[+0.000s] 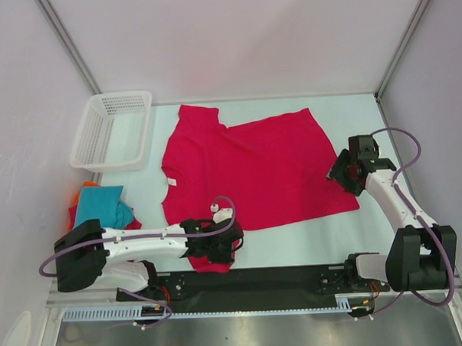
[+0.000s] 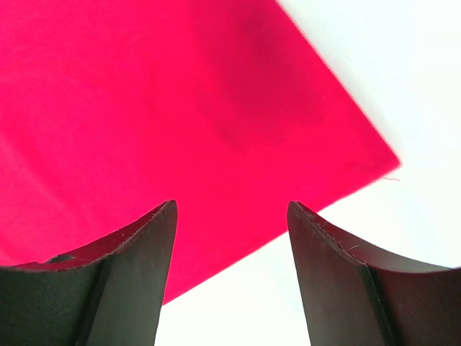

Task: Fold and stack the t-shirts

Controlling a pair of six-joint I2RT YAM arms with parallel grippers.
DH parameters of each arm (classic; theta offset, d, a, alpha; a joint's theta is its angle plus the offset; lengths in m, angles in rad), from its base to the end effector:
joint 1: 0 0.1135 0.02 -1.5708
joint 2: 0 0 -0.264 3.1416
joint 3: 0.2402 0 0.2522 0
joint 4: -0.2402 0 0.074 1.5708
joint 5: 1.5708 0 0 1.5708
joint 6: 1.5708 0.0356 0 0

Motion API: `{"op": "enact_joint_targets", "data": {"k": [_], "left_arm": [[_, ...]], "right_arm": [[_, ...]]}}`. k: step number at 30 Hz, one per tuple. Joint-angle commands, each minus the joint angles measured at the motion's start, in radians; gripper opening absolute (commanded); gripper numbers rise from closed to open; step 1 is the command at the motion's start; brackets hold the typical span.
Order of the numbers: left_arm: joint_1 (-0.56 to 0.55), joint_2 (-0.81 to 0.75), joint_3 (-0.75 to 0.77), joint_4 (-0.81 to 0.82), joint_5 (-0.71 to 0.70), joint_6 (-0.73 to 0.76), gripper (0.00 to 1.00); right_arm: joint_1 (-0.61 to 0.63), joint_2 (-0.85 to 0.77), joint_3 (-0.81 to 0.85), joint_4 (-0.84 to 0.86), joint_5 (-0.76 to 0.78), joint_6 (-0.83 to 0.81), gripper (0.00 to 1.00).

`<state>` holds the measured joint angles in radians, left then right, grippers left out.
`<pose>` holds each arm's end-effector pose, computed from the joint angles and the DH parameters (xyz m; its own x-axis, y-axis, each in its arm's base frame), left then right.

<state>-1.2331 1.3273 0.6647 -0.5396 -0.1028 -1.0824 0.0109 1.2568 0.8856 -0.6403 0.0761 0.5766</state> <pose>0.0783 -0.2118 0.1643 -0.9630 0.0911 -0.2536 0.1617 0.9482 -0.2733 0.2466 0.0000 0.2388 -0.6945 0.5361 -0.4799 0.4868 0.8412 0.2352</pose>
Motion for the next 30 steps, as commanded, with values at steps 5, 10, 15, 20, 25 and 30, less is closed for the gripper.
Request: {"op": "enact_joint_targets", "data": {"k": [5,10,15,20,25,30], "left_arm": [[0.092,-0.164,0.093,-0.131,-0.061,0.075,0.0],[0.164,-0.229,0.069,-0.143,-0.051,0.104,0.0],[0.196,-0.264,0.046,-0.151,-0.041,0.107,0.0],[0.242,-0.29,0.041,-0.149,-0.029,0.139,0.0],[0.299,-0.29,0.058,-0.148,-0.009,0.179,0.0],[0.365,-0.295,0.079,-0.145,0.014,0.222,0.0]], "right_arm": [[-0.003,-0.039,-0.045,-0.029,0.119,0.031,0.69],[-0.003,-0.053,-0.066,-0.025,0.154,0.034,0.69],[-0.028,-0.037,-0.068,-0.027,0.183,0.032,0.69],[-0.028,-0.03,-0.091,-0.019,0.175,0.045,0.68],[-0.028,-0.028,-0.122,-0.016,0.185,0.045,0.69],[-0.028,-0.025,-0.135,-0.022,0.209,0.039,0.68]]}}
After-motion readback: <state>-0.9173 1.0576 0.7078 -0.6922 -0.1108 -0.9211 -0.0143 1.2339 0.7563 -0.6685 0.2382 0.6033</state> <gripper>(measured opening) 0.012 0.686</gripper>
